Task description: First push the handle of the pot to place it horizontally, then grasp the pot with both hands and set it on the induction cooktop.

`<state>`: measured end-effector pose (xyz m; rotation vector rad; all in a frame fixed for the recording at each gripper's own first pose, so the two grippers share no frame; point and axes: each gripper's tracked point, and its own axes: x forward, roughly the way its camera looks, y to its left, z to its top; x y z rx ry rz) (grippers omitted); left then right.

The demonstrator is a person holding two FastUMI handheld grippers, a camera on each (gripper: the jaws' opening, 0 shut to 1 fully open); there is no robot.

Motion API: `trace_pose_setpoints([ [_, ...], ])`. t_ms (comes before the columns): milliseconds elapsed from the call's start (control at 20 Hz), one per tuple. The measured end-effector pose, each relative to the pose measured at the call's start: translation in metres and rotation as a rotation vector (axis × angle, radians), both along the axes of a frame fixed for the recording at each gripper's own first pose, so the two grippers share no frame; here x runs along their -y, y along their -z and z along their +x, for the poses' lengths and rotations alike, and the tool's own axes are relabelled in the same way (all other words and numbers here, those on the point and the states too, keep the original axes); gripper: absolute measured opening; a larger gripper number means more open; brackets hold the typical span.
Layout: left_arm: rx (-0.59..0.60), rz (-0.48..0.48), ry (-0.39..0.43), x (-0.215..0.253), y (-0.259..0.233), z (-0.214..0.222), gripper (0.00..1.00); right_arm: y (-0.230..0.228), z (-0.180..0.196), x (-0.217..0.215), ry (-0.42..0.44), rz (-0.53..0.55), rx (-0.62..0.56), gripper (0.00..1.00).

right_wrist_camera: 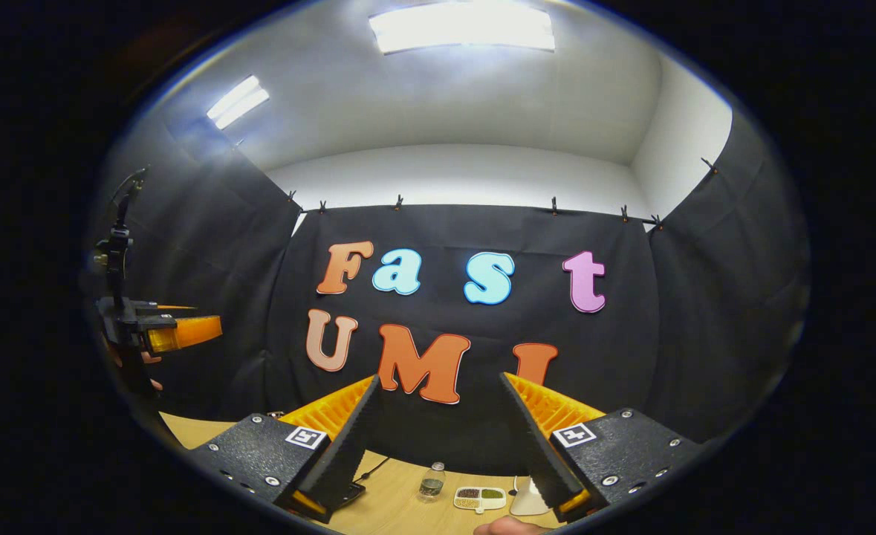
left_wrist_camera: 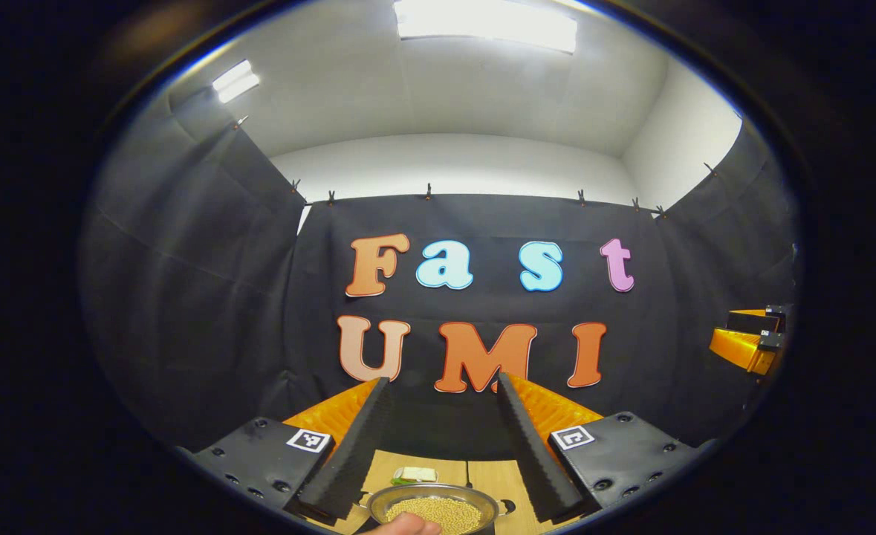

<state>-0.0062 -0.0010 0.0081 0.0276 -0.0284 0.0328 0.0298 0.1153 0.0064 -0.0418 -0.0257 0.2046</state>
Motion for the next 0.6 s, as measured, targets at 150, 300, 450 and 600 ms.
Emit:
trace_pose_setpoints([
  [150,0.016,0.004,-0.008,-0.001,-0.003,0.002,0.95,-0.005,0.000,-0.001,0.010,-0.024,0.024,0.95],
  [300,0.022,0.012,-0.004,0.000,-0.005,0.001,0.95,-0.012,-0.003,-0.008,-0.001,-0.032,0.038,0.95],
  [450,0.028,0.006,0.001,0.001,-0.006,0.001,0.96,-0.016,-0.006,-0.014,-0.016,-0.033,0.051,0.95],
  [600,0.030,0.003,0.003,0.000,-0.007,-0.003,0.96,-0.016,-0.008,-0.012,-0.010,-0.039,0.055,0.95],
])
